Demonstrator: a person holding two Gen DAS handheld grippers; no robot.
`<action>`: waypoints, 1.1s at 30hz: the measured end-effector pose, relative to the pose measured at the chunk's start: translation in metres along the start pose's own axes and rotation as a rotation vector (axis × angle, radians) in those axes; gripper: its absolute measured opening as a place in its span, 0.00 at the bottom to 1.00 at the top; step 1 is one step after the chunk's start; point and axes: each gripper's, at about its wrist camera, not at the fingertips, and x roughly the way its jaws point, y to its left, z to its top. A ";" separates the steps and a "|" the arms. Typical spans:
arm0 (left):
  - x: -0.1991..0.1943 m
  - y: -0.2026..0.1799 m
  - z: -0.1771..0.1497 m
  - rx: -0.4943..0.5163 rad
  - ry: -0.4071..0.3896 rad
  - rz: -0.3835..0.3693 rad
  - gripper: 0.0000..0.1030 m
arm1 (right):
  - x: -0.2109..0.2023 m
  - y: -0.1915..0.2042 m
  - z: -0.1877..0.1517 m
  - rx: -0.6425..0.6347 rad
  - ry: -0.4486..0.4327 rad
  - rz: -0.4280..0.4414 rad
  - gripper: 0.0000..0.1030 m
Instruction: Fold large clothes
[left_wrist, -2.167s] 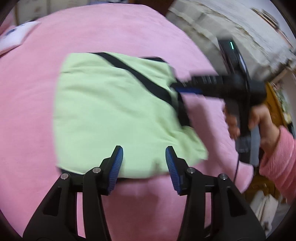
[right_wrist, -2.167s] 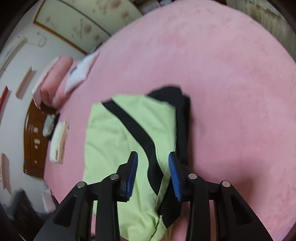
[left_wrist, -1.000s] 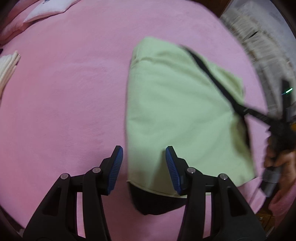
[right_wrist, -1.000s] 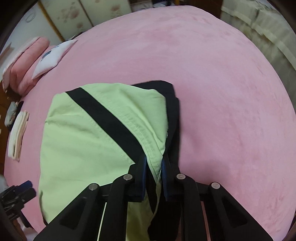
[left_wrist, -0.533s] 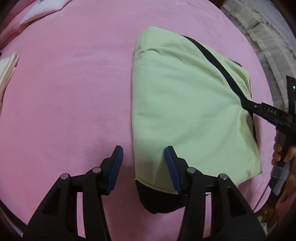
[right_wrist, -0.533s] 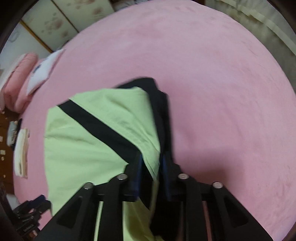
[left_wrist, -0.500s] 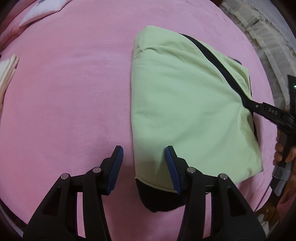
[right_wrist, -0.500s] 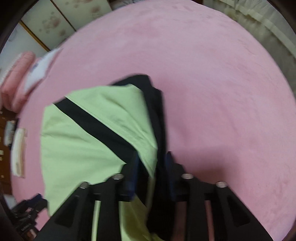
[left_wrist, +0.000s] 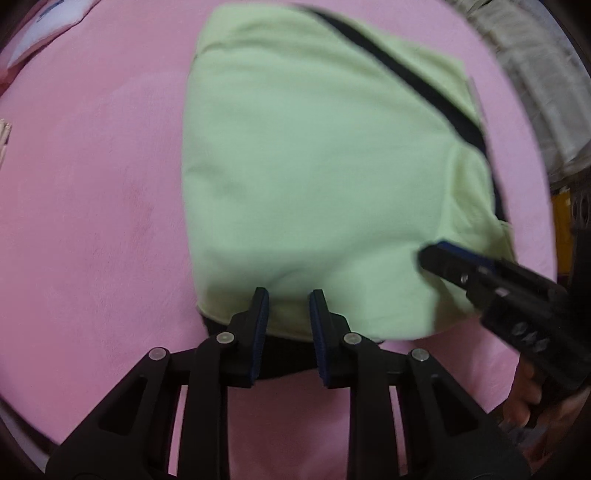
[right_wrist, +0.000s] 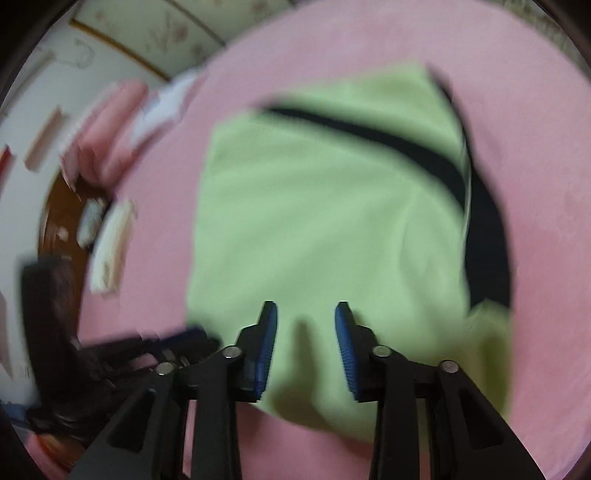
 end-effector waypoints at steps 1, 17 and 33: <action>0.003 -0.001 0.000 -0.007 0.003 0.005 0.20 | 0.008 0.002 -0.008 0.008 0.012 -0.008 0.09; -0.023 0.020 -0.009 -0.067 -0.037 -0.043 0.16 | -0.103 -0.118 -0.052 0.235 -0.225 -0.303 0.00; -0.025 0.054 0.053 -0.102 -0.108 -0.026 0.16 | -0.046 -0.077 -0.046 0.077 -0.296 -0.106 0.00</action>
